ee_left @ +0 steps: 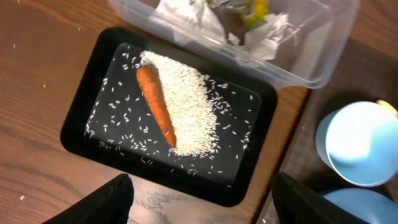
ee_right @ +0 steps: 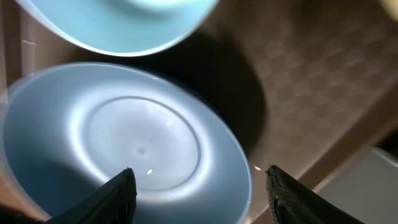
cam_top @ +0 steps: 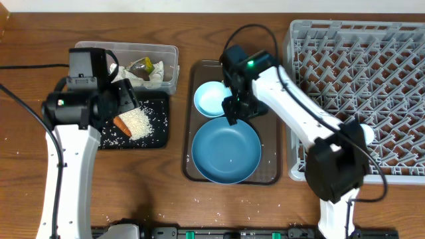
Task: Sort waste into correct bins and load items into the dishwasher rack
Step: 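Grasp the blue plate rim with the right gripper and lift it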
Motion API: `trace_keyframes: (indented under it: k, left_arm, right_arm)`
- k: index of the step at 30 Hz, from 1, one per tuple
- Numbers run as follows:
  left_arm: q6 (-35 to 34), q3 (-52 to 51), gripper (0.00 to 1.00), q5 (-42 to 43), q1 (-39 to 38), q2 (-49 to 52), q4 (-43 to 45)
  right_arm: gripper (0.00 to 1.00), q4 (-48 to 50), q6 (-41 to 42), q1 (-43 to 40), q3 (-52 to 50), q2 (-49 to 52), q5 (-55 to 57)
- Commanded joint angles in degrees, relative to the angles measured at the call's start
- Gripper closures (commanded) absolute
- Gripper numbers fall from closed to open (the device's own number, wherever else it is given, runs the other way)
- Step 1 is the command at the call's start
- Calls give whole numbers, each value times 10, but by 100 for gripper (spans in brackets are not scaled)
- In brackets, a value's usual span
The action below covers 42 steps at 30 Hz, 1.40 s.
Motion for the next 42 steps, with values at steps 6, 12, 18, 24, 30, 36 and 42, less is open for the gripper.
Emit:
trace_keyframes:
  k: [6,12,18,24,30,36,42]
  left_arm:
    - [2,-2,25,33,26,52,-3]
    - [2,-2,25,33,26,77,-3]
    - [2,-2,23,32,26,85,2]
    - [2,-2,16,33,26,85,2]
    - [2,-2,14,33,26,85,2]
    - [2,-2,8,33,26,85,2]
    - [2,-2,8,33,26,85,2]
  right_arm:
    - [43,47,5,5,-67,44,2]
    - [62,55,4,4,-74,44,3]
    - [99,53,5,3,-75,44,21]
    - [99,52,5,-1,-74,33,23]
    - [99,40,-13,-3,-74,-52,23]
    - [99,27,-17,-11,-74,-174,44]
    - [99,29,5,-53,-74,-303,205]
